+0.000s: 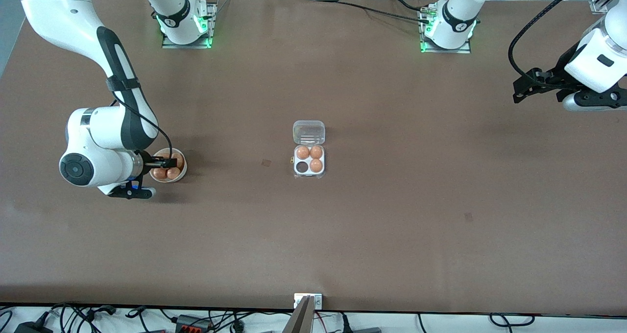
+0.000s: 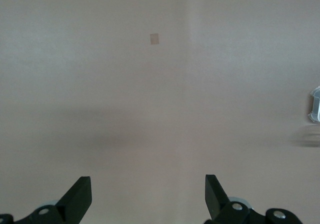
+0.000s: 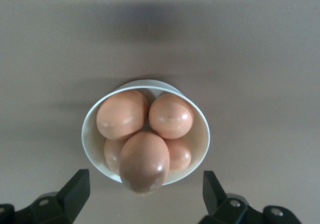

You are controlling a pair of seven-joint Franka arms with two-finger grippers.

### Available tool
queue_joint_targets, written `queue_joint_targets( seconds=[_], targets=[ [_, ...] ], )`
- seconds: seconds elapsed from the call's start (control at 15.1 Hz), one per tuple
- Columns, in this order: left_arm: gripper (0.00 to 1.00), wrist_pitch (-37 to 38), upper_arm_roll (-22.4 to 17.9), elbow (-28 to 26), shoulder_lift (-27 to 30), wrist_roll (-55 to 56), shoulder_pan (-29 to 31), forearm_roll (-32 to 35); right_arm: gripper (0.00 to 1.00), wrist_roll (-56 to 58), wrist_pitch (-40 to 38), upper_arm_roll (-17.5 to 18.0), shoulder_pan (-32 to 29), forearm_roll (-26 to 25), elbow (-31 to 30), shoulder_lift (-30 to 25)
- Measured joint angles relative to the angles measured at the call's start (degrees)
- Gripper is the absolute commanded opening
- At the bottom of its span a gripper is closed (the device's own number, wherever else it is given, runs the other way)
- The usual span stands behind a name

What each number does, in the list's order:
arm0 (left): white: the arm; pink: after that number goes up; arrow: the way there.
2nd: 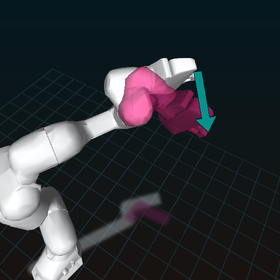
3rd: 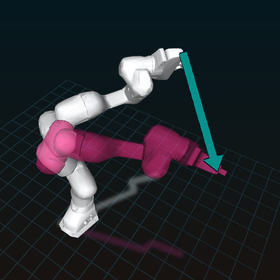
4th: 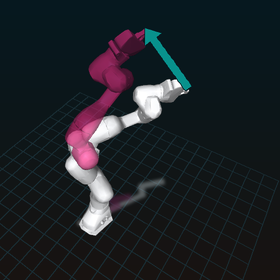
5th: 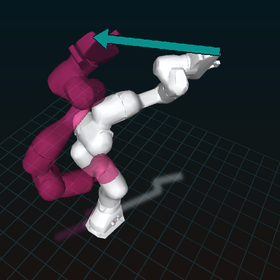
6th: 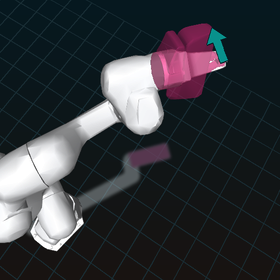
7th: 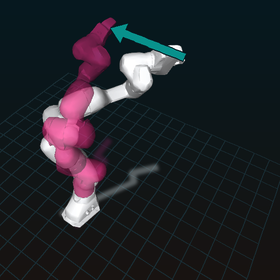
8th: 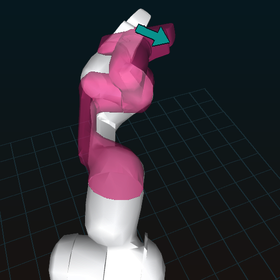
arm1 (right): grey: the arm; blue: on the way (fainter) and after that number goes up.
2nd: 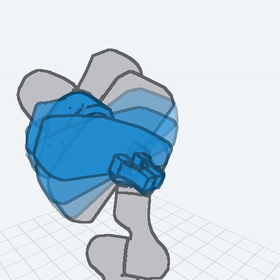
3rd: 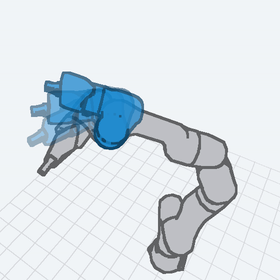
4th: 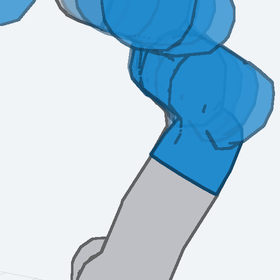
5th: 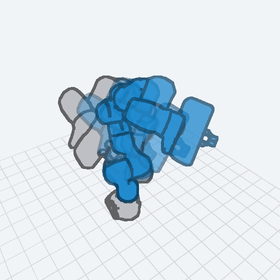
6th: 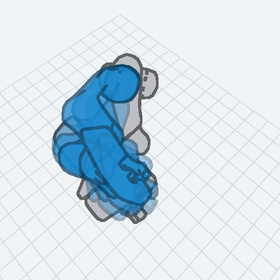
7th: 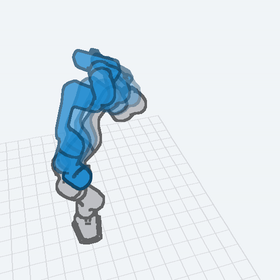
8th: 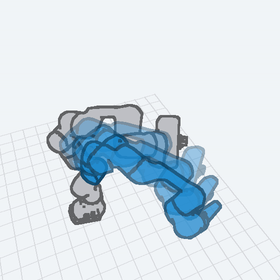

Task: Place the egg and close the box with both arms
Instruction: 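Lift the brown egg from the bowl with the right gripper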

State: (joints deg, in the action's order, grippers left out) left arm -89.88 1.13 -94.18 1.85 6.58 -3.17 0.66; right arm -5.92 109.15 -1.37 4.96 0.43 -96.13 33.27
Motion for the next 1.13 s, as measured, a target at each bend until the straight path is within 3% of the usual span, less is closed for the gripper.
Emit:
queue_joint_targets(
  seconds=[0.13,0.27,0.33,0.4,0.53,0.86,1.13],
  targets=[
    [1.00,0.0,0.0,0.0,0.0,0.0,0.0,0.0,0.91,0.0,0.5,0.0,0.0,0.0,0.0,0.6],
    [1.00,0.0,0.0,0.0,0.0,0.0,0.0,0.0,0.64,-0.1,0.5,0.0,0.0,0.0,0.0,0.8],
    [1.00,0.0,0.0,0.0,0.0,0.0,0.0,0.0,0.39,-0.1,0.5,0.0,0.0,0.0,0.0,0.8],
    [1.00,0.0,0.0,0.0,0.0,0.0,0.0,0.0,0.24,-0.1,0.4,0.0,0.0,0.0,0.0,0.8],
    [1.00,0.0,0.0,0.0,0.0,0.0,0.0,0.0,0.03,-0.1,0.3,0.0,0.2,0.0,0.0,0.8],
    [1.00,0.0,0.0,0.0,0.0,0.0,0.0,0.0,0.00,-0.1,-1.0,0.0,0.7,0.4,0.9,0.5],
    [1.00,0.0,0.0,0.0,0.0,0.0,0.0,0.0,0.00,-0.1,-8.4,1.6,2.3,4.7,11.5,-0.6]
  ],
)
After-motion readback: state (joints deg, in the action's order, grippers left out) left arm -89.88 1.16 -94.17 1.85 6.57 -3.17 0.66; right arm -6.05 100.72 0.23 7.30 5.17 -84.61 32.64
